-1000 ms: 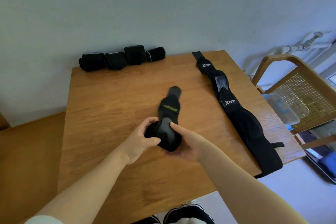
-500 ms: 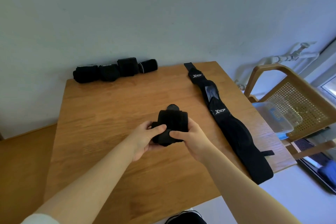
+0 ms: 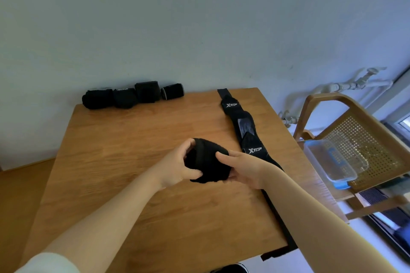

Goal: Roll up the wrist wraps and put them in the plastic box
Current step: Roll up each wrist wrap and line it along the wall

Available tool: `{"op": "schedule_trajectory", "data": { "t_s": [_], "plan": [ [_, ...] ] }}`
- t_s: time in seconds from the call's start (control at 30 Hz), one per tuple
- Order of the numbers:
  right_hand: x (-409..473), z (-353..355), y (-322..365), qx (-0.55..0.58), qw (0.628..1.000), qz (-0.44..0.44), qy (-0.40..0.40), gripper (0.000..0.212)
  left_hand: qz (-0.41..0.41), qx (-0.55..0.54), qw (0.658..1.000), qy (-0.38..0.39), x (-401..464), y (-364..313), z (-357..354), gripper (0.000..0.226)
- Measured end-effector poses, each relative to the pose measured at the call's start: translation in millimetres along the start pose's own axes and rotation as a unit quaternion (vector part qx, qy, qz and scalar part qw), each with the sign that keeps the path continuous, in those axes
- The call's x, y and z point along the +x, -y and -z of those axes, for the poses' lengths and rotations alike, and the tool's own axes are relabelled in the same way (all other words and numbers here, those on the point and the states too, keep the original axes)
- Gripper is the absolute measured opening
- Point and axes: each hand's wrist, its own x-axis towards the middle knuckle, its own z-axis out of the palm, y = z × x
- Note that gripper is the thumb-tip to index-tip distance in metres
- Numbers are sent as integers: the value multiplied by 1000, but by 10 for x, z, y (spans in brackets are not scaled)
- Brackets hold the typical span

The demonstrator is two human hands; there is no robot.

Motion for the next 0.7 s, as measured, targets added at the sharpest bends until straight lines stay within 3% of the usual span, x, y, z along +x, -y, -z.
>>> {"op": "schedule_trajectory", "data": {
  "t_s": [0.1, 0.2, 0.3, 0.37, 0.43, 0.53, 0.7],
  "plan": [
    [-42, 74, -12, 162, 986, -21, 35, 40, -32, 56, 998, 26, 84, -94, -53, 66],
    [-28, 134, -1, 157, 987, 31, 17, 33, 4, 60, 998, 22, 191, -92, -150, 84],
    [-2, 233, -4, 158, 982, 103, -21, 37, 102, -110, 989, 7, 239, -35, -197, 87],
    [-3, 258, -13, 85, 985, 143, -44, 42, 145, -242, 959, -4, 267, -60, -246, 67],
    [3, 268, -28, 32, 984, 162, -63, 44, 147, -293, 943, -50, 330, -74, -319, 52],
    [9, 342, -25, 89, 982, 162, -46, 31, 100, -252, 957, -103, 411, -88, -420, 36],
    [21, 537, -1, 170, 977, 127, -36, 29, -23, -51, 994, -92, 417, -154, -475, 61]
  ]
}}
